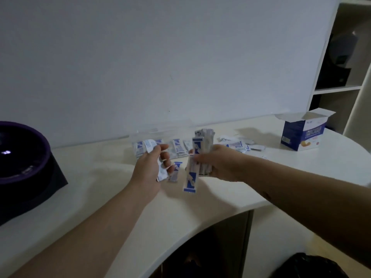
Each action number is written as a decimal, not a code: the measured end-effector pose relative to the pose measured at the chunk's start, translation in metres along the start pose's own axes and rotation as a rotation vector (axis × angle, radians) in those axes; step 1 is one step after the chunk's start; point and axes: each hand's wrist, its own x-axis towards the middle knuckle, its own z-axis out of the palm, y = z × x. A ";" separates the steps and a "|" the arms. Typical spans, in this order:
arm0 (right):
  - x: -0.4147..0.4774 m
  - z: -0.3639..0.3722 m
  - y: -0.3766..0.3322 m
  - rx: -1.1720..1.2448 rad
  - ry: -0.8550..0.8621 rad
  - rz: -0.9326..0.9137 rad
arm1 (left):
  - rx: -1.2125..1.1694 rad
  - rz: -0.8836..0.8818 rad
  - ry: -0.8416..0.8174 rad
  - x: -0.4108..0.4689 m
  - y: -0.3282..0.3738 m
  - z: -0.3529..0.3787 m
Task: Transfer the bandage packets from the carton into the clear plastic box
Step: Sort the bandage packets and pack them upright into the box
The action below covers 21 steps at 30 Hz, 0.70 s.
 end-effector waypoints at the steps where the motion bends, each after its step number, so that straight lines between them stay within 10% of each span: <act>1: 0.009 0.001 -0.004 0.001 -0.035 0.025 | 0.023 0.020 0.004 0.002 0.003 -0.001; 7: 0.039 0.015 -0.007 -0.381 -0.032 0.048 | 0.533 0.228 0.030 0.013 0.006 -0.011; 21: 0.073 -0.018 -0.013 -0.671 -0.166 0.024 | 0.580 0.243 0.066 0.026 0.005 -0.024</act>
